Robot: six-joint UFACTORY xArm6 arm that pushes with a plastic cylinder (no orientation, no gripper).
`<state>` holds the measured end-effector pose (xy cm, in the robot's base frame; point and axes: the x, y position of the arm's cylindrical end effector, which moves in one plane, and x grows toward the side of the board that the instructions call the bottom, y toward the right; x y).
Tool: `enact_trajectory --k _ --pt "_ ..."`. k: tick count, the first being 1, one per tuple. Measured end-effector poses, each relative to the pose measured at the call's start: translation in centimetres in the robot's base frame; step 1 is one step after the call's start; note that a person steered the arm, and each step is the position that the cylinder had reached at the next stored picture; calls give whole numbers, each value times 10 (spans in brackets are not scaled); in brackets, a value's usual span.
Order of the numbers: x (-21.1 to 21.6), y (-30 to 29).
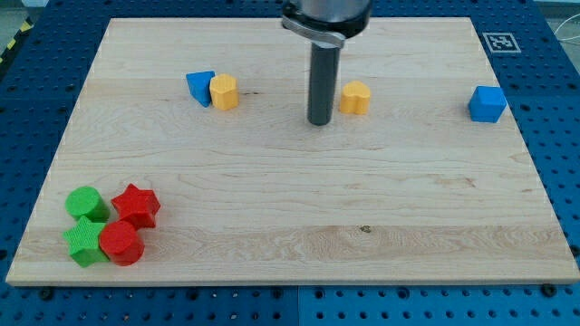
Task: Move yellow heart closer to blue cube
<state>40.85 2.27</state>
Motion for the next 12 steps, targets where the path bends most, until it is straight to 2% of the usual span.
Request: enact_trajectory --k 2,5,6,7,9,11,12 --pt "-19 2" --pt "-20 85" --pt "-20 96" --pt "-22 79" --pt "-71 70" --pt "-51 121" --pt "-44 127"
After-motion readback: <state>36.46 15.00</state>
